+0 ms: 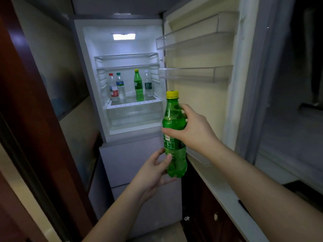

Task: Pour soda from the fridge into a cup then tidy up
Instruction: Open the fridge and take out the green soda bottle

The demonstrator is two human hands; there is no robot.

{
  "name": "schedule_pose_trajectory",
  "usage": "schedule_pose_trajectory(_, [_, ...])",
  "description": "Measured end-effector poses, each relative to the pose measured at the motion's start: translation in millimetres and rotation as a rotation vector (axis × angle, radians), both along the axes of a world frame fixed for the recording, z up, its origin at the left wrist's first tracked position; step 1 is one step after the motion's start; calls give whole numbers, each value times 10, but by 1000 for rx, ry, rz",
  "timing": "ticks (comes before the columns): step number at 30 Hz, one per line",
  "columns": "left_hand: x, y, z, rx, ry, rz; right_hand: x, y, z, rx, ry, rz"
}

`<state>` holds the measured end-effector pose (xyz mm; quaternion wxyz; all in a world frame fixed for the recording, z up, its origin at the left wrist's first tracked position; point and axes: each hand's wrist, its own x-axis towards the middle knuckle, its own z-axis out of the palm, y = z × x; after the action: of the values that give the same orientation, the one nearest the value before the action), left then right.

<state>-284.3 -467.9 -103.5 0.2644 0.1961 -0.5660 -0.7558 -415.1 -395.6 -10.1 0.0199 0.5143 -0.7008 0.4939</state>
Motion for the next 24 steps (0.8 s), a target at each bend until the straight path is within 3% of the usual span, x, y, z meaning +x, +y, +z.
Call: schedule_pose_trajectory(24, [-222,1648,-506,17,-13,-433,425,2199,-432,51,-65,-493])
